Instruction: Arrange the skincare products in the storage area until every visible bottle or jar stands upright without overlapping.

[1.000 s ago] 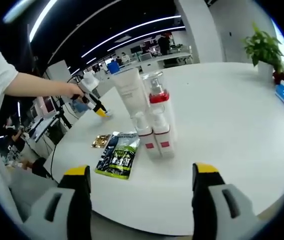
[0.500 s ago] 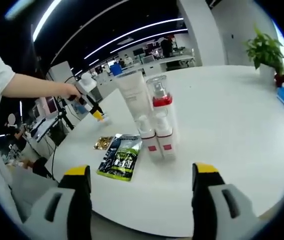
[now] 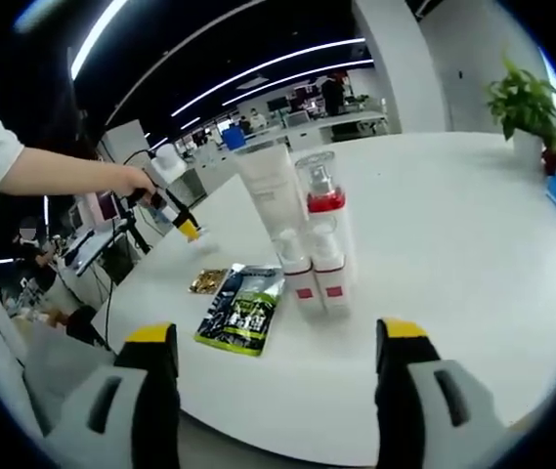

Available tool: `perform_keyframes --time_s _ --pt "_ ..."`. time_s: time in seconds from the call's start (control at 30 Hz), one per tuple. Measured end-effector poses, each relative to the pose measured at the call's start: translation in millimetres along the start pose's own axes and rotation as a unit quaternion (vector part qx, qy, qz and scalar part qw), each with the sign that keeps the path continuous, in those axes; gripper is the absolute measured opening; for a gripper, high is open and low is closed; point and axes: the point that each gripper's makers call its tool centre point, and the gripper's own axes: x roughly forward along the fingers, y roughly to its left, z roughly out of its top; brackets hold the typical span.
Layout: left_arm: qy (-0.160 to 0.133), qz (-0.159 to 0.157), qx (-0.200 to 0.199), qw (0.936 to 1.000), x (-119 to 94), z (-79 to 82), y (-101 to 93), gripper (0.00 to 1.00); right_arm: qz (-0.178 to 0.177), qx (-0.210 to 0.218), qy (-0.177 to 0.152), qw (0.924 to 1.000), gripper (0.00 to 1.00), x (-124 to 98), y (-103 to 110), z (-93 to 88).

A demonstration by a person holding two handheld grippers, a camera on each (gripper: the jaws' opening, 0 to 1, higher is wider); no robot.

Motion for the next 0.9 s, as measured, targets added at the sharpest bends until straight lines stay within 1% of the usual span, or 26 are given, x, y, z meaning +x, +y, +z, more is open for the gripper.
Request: perform_keyframes --time_s 0.1,0.17,0.23,0.33,0.37,0.5,0.6,0.67,0.8,0.83,0.87,0.9 --pt "-0.002 0.001 -0.023 0.9997 -1 -4.9 -0.6 0.37 0.002 -0.002 -0.001 1.0000 0.84 0 1 0.6" --pt "-0.007 -0.001 -0.047 0.9989 -2 -7.7 -2.5 0.37 0.004 -0.002 -0.002 1.0000 0.84 0 2 1.1" --pt "-0.011 -0.004 -0.072 0.9974 -4 -10.6 -5.4 0.37 0.005 -0.004 -0.003 1.0000 0.83 0 3 1.4" --pt "-0.012 -0.008 -0.119 0.9928 -7 -17.7 -12.2 0.37 0.007 -0.005 -0.005 1.0000 0.83 0 4 2.1" --pt "-0.015 -0.008 -0.118 0.9929 -8 -18.5 -13.3 0.37 0.008 -0.006 -0.005 0.9999 0.83 -1 5 2.2" --pt "-0.013 -0.004 -0.131 0.9912 -12 -28.1 -23.4 0.37 0.013 -0.009 -0.008 0.9999 0.83 -1 7 3.2" --pt "-0.017 0.001 -0.144 0.9894 -14 -30.5 -25.4 0.37 0.016 -0.011 -0.011 0.9998 0.83 -1 8 4.4" --pt "-0.021 0.004 -0.154 0.9878 -16 -34.2 -31.4 0.37 0.017 -0.013 -0.012 0.9997 0.83 -2 9 4.9" --pt "-0.032 0.003 -0.183 0.9825 -18 -37.0 -40.6 0.37 0.019 -0.014 -0.016 0.9996 0.83 -3 10 6.1" --pt "-0.037 0.003 -0.193 0.9804 -19 -37.9 -44.6 0.37 0.020 -0.013 -0.016 0.9996 0.83 -3 11 6.3" --pt "-0.045 0.002 -0.211 0.9764 -20 -38.9 -51.2 0.37 0.022 -0.014 -0.017 0.9995 0.83 -3 11 6.6" --pt "-0.048 -0.002 -0.216 0.9753 -20 -39.3 -54.8 0.37 0.022 -0.015 -0.018 0.9995 0.83 -3 12 6.8"
